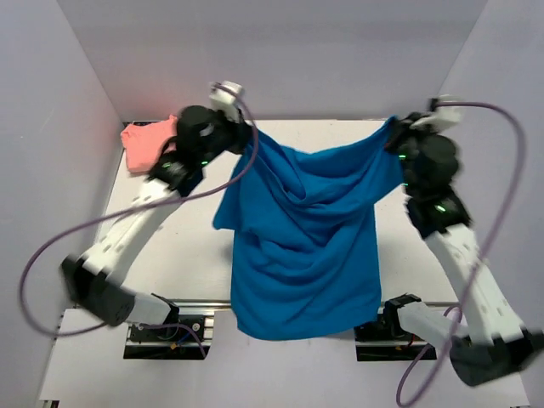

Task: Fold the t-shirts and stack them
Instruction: Flatten out the tshirt

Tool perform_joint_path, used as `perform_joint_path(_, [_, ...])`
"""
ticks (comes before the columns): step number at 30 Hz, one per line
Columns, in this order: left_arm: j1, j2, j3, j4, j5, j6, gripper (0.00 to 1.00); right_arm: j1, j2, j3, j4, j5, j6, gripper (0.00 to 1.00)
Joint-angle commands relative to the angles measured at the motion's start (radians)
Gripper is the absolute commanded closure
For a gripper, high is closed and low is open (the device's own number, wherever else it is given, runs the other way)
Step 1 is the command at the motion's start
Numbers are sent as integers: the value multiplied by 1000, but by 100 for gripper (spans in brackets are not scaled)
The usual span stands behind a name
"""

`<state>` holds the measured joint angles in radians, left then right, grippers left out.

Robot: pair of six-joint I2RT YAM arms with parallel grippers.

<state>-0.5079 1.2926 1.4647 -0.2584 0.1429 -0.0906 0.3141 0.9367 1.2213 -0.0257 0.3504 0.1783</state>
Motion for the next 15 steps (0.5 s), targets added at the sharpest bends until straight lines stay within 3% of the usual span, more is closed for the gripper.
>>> perform_joint_path(1, [6,190,-32,48,-182,-55,100,-9,140,-123,138,160,62,100])
perform_joint_path(5, [15,463,63,36,-221,-64,100,-20,442,-97,63,211,141,100])
perform_joint_path(12, [35,801,298,-18,-256,-74,100,-38,936,231,-144,196,194,100])
perform_joint_path(15, [46,911,396,-42,-285,-84,100,-40,1071,362,-204,174,197,100])
